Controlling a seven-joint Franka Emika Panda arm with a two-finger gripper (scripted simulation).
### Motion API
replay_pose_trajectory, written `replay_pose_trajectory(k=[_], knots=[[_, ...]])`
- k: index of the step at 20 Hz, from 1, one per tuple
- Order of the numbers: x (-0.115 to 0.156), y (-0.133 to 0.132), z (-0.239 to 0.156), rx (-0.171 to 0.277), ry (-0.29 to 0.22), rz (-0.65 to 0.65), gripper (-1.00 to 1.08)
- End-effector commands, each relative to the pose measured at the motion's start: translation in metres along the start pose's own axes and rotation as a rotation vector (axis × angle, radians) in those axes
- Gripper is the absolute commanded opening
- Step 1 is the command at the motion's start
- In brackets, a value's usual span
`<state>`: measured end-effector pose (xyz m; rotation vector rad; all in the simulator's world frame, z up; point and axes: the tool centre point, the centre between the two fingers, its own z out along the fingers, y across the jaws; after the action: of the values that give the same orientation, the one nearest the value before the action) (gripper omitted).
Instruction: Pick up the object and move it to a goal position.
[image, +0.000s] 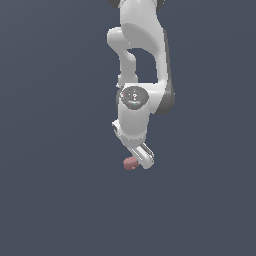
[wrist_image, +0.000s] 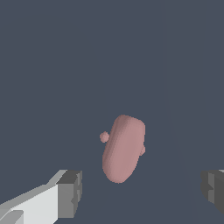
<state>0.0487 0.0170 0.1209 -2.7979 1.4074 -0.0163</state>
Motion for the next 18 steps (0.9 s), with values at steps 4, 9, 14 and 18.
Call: replay_pose_trajectory(k=[4,9,14,18], knots=[[0.002,-0.003,0.009,-0.006,-0.002,0.147,1.0],[0.004,-0.005,0.015,-0.01,-0.003,0.244,1.0],[0.004,-0.006,0.019,-0.013,-0.003,0.304,1.0],[0.005,-0.007,0.02,-0.014,-0.003,0.327,1.0]])
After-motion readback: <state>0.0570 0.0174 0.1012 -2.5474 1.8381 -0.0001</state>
